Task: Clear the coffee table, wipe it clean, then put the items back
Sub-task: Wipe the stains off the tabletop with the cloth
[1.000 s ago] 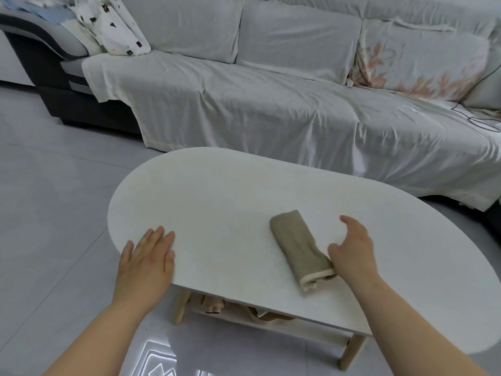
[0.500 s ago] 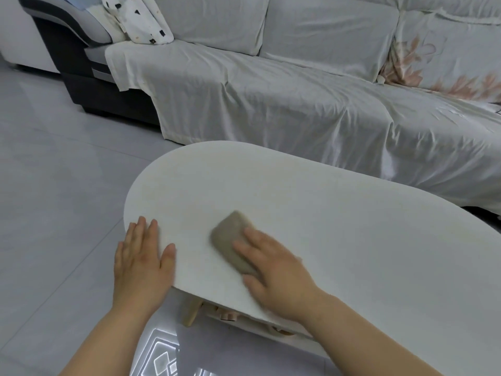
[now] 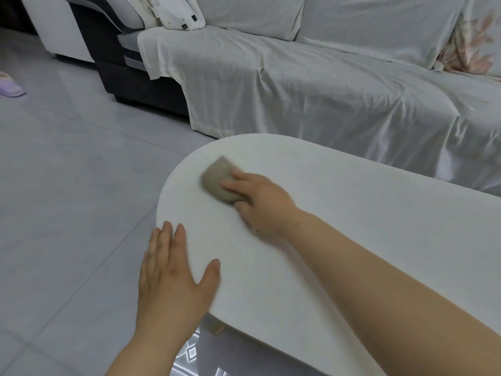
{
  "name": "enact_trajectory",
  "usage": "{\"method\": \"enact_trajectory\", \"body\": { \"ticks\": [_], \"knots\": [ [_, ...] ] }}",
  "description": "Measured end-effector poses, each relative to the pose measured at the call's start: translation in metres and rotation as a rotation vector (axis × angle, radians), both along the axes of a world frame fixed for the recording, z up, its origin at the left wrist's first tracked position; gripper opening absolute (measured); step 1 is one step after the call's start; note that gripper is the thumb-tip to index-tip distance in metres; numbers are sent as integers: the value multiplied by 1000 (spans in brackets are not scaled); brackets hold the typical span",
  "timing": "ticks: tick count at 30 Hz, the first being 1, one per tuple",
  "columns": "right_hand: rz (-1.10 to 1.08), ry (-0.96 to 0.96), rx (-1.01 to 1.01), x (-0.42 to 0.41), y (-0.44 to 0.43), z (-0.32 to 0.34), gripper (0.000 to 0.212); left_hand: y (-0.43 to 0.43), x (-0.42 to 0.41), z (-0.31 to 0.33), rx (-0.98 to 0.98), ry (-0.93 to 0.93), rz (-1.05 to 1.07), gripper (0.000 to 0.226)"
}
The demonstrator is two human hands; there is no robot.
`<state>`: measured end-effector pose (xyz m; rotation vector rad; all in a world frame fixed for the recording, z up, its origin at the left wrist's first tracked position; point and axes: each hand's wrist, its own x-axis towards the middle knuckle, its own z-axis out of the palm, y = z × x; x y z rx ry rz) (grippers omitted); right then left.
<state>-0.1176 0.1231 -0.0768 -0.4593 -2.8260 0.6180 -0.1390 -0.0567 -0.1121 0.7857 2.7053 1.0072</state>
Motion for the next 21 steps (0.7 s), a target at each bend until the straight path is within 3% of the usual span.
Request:
{"method": "enact_trajectory", "body": {
  "ticks": [3,7,10,13,15,17,21],
  "knots": [
    [182,-13,-24,-37,-18,-1,47,0,0,-1,7,-9,3,77],
    [99,-48,-56,-67,14,3,45,1,-1,-2,-2,0,6,77],
    [-176,-63,-133,-69,61,7,41,0,-1,-1,-25,-5,6,81],
    [-518,-141,-14,-51,100,10,45,-1,0,-1,-20,0,11,79],
    [-619,-162,15,-44,101,10,46,-2,0,0,-11,3,13,78],
    [-565,-128,20,-48,87,8,49,-1,1,1,-8,9,14,80],
    [-67,-10,-7,-61,33,-2,49,0,1,3,-27,32,19,99]
  ]
}}
